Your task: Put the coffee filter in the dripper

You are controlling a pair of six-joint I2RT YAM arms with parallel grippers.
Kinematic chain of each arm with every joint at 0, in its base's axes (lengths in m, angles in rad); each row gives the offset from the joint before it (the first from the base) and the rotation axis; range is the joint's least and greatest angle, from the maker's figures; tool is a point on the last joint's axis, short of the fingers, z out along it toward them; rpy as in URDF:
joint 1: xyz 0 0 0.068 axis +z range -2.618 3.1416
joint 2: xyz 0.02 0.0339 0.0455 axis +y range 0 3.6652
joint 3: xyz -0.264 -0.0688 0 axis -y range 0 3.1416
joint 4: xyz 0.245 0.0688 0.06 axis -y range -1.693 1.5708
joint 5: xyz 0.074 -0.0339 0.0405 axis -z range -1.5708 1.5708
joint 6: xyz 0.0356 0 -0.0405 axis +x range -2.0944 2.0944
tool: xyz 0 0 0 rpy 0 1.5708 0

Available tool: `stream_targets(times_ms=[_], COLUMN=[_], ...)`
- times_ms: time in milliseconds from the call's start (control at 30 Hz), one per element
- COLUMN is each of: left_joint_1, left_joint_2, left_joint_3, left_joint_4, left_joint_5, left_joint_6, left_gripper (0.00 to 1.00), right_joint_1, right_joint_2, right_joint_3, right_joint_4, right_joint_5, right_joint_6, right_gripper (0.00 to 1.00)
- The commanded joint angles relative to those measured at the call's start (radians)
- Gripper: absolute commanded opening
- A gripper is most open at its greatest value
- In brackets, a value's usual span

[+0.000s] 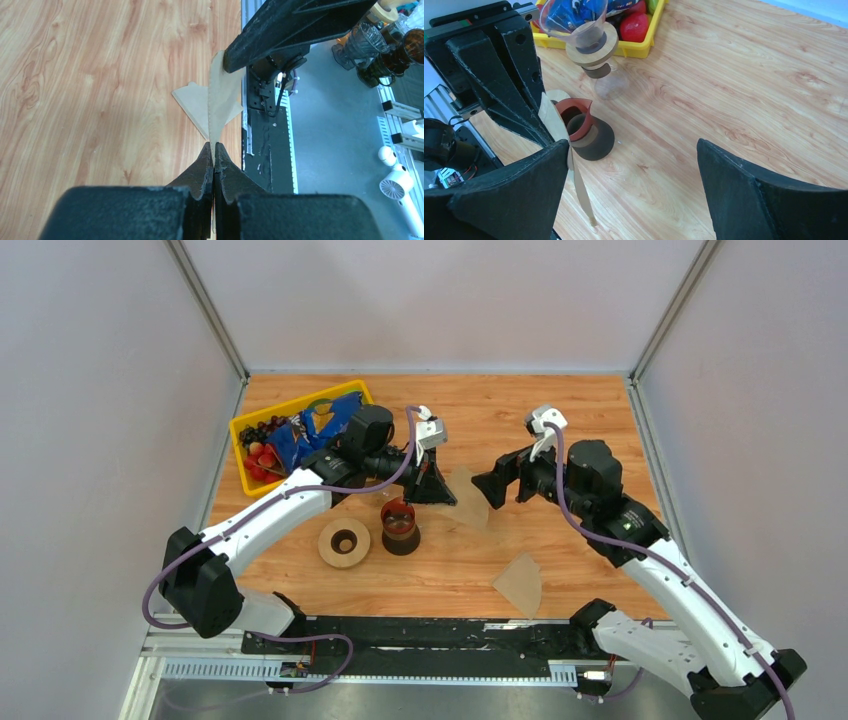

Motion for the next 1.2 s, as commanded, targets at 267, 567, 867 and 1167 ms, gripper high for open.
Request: stream_targets(times_ms=[267,567,867,1167], left_joint_1=[-0.005,-0.006,-0.006,-0.006], left_joint_2=[0.001,-0.001,-0.005,-0.014], left_joint_3=[0.016,0.021,0.019,0.016], left_joint_4=[-0.004,-0.006,-0.008,-0.008], left_joint_5=[0.028,0.025,0.025,0.031], left_joint_6=[0.024,0.021,0.022,0.027], left_gripper=[0.0,0.0,0.0,0.0], right_joint_1=[-0.001,0.0,-0.001,0.0], right_joint_2=[-0.102,-0.059,-0.034,-0.009], right_joint_3=[0.008,0.004,-0.004,-0.017], right_joint_4=[0.033,0.027,0.019,0.002], right_joint_5=[0.114,-0.043,-0.037,-0.044], right_joint_6=[-0.014,-0.031,-0.029,-0.035], right_gripper=[1.0,1.0,1.0,1.0])
